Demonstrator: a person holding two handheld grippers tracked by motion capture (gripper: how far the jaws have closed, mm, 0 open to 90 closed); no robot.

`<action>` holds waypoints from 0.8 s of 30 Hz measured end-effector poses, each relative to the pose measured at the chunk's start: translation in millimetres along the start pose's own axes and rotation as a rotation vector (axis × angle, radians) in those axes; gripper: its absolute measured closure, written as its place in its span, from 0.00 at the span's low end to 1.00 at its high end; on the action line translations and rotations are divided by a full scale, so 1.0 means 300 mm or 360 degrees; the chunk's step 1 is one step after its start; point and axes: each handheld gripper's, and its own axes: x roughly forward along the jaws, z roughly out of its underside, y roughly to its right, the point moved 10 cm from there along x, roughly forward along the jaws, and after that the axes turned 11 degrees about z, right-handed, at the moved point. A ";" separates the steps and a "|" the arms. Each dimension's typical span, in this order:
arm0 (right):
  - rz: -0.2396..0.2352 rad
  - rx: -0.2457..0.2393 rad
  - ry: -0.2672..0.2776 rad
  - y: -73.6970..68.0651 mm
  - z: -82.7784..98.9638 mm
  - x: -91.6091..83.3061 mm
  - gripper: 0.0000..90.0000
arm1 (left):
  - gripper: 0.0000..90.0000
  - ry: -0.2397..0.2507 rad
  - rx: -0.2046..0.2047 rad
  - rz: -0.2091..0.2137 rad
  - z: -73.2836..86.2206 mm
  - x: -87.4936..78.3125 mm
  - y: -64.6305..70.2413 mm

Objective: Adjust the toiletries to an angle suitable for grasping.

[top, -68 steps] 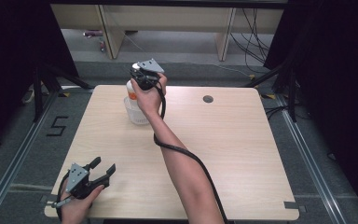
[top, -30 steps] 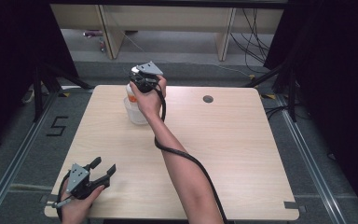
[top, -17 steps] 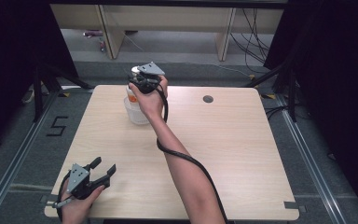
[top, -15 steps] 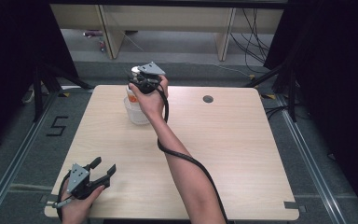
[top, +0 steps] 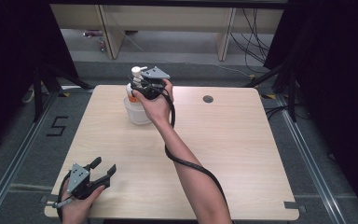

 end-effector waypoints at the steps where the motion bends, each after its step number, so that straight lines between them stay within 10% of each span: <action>1: -0.0008 -0.0004 0.0002 0.001 0.001 -0.008 0.40 | 0.35 0.0000 -0.0002 0.0000 0.000 0.000 0.000; 24: -0.0127 -0.0094 -0.0021 0.094 0.056 -0.265 0.39 | 0.35 -0.0009 -0.0003 -0.0015 0.001 0.002 0.000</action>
